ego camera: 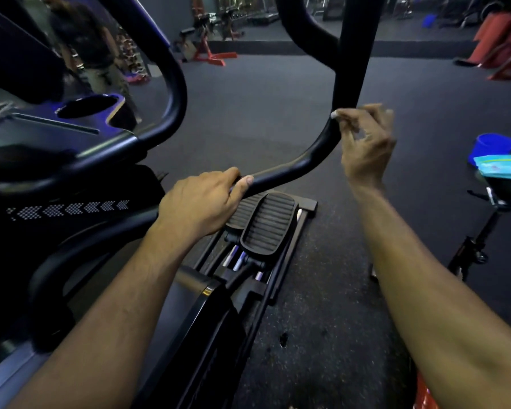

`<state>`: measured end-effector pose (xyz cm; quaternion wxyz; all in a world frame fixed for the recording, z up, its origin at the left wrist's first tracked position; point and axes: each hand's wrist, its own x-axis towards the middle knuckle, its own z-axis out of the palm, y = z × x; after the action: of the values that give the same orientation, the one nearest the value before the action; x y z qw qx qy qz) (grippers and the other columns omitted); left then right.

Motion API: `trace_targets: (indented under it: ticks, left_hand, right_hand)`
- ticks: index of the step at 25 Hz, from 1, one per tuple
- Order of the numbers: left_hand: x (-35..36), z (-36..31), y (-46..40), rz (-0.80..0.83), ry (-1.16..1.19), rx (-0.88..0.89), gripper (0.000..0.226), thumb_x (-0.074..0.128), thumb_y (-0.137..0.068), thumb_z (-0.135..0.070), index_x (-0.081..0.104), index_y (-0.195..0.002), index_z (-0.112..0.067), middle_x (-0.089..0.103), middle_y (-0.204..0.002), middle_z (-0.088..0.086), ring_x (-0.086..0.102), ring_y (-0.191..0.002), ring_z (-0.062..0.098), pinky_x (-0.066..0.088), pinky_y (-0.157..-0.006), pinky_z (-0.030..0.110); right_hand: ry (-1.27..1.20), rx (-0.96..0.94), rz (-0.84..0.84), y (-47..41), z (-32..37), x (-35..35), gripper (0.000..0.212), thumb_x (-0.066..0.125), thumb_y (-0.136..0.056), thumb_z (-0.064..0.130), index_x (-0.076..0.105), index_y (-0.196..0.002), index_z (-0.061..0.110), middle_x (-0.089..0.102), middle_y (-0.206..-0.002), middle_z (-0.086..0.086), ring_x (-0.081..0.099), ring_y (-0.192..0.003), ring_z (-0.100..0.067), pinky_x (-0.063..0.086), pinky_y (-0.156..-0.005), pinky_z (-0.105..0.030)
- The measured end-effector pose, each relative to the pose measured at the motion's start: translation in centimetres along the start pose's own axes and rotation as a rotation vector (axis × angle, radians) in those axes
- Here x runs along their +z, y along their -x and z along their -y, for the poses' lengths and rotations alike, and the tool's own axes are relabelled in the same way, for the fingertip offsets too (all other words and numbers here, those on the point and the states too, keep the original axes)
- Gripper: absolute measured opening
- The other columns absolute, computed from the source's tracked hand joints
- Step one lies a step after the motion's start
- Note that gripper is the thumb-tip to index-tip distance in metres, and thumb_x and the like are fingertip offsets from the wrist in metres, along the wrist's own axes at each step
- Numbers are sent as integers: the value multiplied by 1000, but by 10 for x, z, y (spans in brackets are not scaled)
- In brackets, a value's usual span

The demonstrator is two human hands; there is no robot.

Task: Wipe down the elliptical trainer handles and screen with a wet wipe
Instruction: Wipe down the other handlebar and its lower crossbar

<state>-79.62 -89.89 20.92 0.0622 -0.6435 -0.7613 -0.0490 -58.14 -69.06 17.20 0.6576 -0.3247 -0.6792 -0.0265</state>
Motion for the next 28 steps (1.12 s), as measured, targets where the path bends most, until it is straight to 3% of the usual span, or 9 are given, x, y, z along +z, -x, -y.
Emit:
trace_targets:
  ticks: [2, 4, 8, 13, 18, 21, 25, 28]
  left_hand:
    - [0, 3, -3, 21, 13, 2, 56, 14, -104, -65, 53, -110, -26, 68, -111, 5, 64, -103, 37, 39, -72, 42]
    - [-4, 4, -2, 31, 42, 1, 56, 14, -104, -65, 54, -111, -26, 68, -112, 6, 63, -104, 38, 42, -74, 44]
    - [-7, 10, -3, 97, 113, 38, 54, 18, -106, -63, 57, -116, -27, 68, -118, 3, 61, -112, 34, 49, -88, 47]
    - [-25, 46, 22, 95, 363, -4, 60, 22, -105, -68, 65, -126, -31, 67, -134, -3, 57, -130, 25, 42, -110, 49]
    - [-41, 80, 62, 109, 325, -12, 60, 18, -106, -67, 64, -117, -30, 70, -122, 2, 63, -116, 31, 49, -100, 49]
    - [-44, 87, 73, 178, 205, -23, 53, 17, -108, -60, 59, -125, -33, 66, -124, 5, 60, -114, 33, 47, -91, 43]
    - [-43, 96, 87, 109, 171, -3, 54, 17, -107, -58, 59, -126, -30, 67, -125, 8, 60, -112, 37, 47, -87, 44]
    - [-39, 104, 88, 79, 252, 7, 58, 16, -105, -61, 60, -126, -30, 69, -126, 8, 61, -113, 38, 49, -89, 47]
  right_hand:
    - [49, -16, 1, -2, -4, 0, 10, 70, -97, 26, 79, -98, 22, 63, -88, -4, 57, -86, -28, 36, -79, -14]
    - [1, 16, 12, -4, -6, 1, 10, 70, -97, 24, 79, -97, 20, 63, -89, -9, 59, -84, -26, 41, -77, -18]
    - [-105, 301, -17, 27, 5, 11, 7, 76, -88, 20, 79, -92, 15, 63, -89, -10, 57, -78, -5, 51, -71, -26]
    - [-173, 613, -85, 84, 53, 32, 17, 70, -92, 17, 79, -106, 14, 58, -94, 1, 58, -75, 5, 49, -72, -11]
    - [-137, 628, 50, 94, 67, 25, 25, 67, -88, 8, 79, -104, 23, 62, -92, 3, 63, -81, -8, 54, -79, -27]
    - [-94, 799, 7, 84, 63, 28, 22, 63, -83, 22, 79, -95, 32, 70, -92, 1, 70, -81, -15, 59, -82, -41]
    - [-117, 728, 22, 104, 92, 36, 24, 66, -86, 22, 74, -89, 44, 70, -91, 1, 69, -79, -13, 59, -80, -35]
    - [-163, 892, -10, 94, 84, 36, 28, 66, -82, 24, 74, -84, 51, 75, -88, 6, 73, -81, -14, 61, -79, -43]
